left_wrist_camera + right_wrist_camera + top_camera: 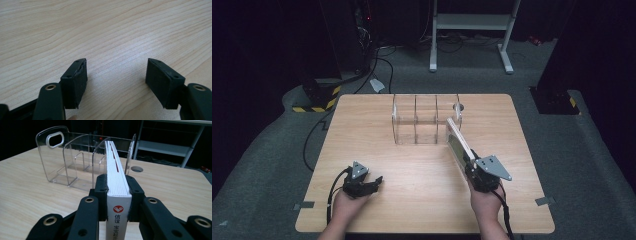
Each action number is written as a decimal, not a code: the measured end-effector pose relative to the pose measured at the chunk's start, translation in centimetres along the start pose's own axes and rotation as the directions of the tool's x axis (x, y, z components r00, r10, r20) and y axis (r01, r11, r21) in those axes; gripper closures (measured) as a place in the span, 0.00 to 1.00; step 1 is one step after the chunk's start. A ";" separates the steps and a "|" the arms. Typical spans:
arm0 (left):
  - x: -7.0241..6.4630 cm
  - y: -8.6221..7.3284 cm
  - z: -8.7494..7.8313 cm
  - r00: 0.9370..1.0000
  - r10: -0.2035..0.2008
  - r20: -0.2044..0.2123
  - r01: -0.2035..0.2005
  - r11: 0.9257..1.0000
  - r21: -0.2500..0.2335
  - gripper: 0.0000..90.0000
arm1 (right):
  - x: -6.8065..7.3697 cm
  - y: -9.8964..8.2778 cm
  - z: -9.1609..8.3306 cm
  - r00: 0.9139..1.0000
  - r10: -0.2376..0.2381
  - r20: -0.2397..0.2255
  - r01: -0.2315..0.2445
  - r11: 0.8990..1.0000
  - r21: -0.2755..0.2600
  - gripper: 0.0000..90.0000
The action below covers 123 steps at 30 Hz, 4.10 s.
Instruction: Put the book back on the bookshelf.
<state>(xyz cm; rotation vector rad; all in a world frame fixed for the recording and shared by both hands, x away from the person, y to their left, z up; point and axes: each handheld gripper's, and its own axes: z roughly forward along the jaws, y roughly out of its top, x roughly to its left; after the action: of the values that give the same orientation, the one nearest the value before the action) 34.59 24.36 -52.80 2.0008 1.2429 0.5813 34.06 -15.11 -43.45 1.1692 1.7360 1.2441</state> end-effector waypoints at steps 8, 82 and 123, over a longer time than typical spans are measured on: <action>0.0 0.0 0.0 1.000 -0.002 0.001 0.002 1.000 0.000 0.38 | 0.1 1.2 2.1 1.000 0.003 0.018 -0.003 1.000 -0.011 0.84; 0.0 0.0 -0.1 1.000 0.003 0.011 -0.003 1.000 0.001 0.39 | 1.1 1.0 10.9 0.985 0.052 0.162 -0.058 0.998 0.029 0.81; 0.0 -0.1 -0.1 1.000 0.006 0.012 -0.006 1.000 -0.001 0.39 | -0.2 -3.0 7.0 0.996 0.008 0.086 -0.017 0.995 0.101 0.78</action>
<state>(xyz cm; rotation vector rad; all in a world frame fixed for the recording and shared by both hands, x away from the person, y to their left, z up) 34.49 24.37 -52.79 2.0051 1.2303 0.5713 39.63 -13.39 -48.39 1.2748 1.7481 1.1076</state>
